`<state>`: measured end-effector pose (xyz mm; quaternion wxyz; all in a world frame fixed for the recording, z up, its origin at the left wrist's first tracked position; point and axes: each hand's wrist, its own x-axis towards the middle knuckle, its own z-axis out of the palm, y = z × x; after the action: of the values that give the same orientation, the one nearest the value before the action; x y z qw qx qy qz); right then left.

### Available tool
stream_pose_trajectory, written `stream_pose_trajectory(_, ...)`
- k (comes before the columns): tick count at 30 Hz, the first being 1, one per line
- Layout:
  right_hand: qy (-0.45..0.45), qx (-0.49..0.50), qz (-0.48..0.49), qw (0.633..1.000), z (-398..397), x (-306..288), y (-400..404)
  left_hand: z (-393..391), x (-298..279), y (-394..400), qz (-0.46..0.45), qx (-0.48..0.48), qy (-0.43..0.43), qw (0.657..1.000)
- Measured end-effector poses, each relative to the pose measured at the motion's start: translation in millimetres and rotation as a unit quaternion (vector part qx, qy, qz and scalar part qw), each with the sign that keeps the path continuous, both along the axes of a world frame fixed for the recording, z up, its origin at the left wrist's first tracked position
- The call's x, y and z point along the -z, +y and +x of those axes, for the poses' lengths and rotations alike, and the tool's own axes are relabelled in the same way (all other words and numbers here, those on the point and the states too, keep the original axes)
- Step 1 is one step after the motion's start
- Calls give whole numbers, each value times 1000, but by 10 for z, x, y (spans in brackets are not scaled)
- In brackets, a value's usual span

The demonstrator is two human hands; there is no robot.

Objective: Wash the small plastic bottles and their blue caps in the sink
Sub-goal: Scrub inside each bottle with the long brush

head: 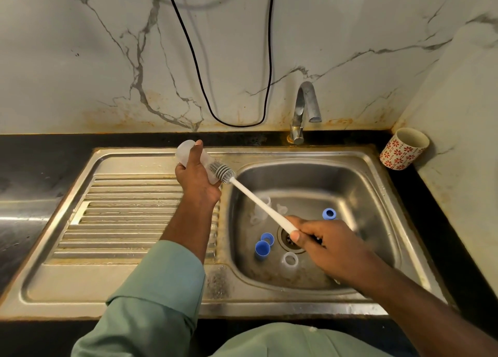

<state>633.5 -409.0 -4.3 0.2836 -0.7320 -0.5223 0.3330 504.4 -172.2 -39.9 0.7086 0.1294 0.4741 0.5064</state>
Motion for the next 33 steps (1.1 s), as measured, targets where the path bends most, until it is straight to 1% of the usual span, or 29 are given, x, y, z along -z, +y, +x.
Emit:
stream_pose_trajectory(2, -14, 9, 7, 1000, 20, 2, -9, -3, 5, -2, 0, 7, 9, 1000)
stream_pose_trajectory(5, -11, -8, -5, 1000, 20, -7, -9, 0, 23, -1, 0, 5, 9, 1000)
stream_pose_trajectory(8, -20, 7, 4, 1000, 20, 21, -15, 4, 20, -5, -4, 11, 7, 1000)
stream_pose_trajectory(11, -8, -6, 4, 1000, 17, 22, -7, 9, 39, 5, -1, 10, -7, 1000)
stream_pose_trajectory(13, 2, 2, 7, 1000, 17, 42, -15, 8, 48, -2, 0, 13, -3, 1000)
stream_pose_trajectory(15, -13, -2, 4, 1000, 21, 50, -26, 1, 54, -6, -3, 15, 2, 1000)
stream_pose_trajectory(18, -29, -21, -9, 999, 28, 59, -23, -11, 75, 4, -1, 11, -14, 1000)
stream_pose_trajectory(21, -33, 2, -8, 999, 82, 73, -36, -37, 65, 0, 3, 29, -17, 999)
stream_pose_trajectory(24, -44, -25, -11, 999, 75, 41, -42, -45, 84, 28, 8, 42, -12, 999)
stream_pose_trajectory(27, -38, -1, -3, 999, 72, 51, -52, -50, 76, 24, 11, 76, -34, 997)
stream_pose_trajectory(29, -36, -3, -7, 999, 86, 60, -51, -69, 99, 31, 14, 103, -54, 993)
stream_pose_trajectory(33, -16, 4, 10, 1000, 114, 40, -72, -113, 84, 51, 13, 122, -67, 990)
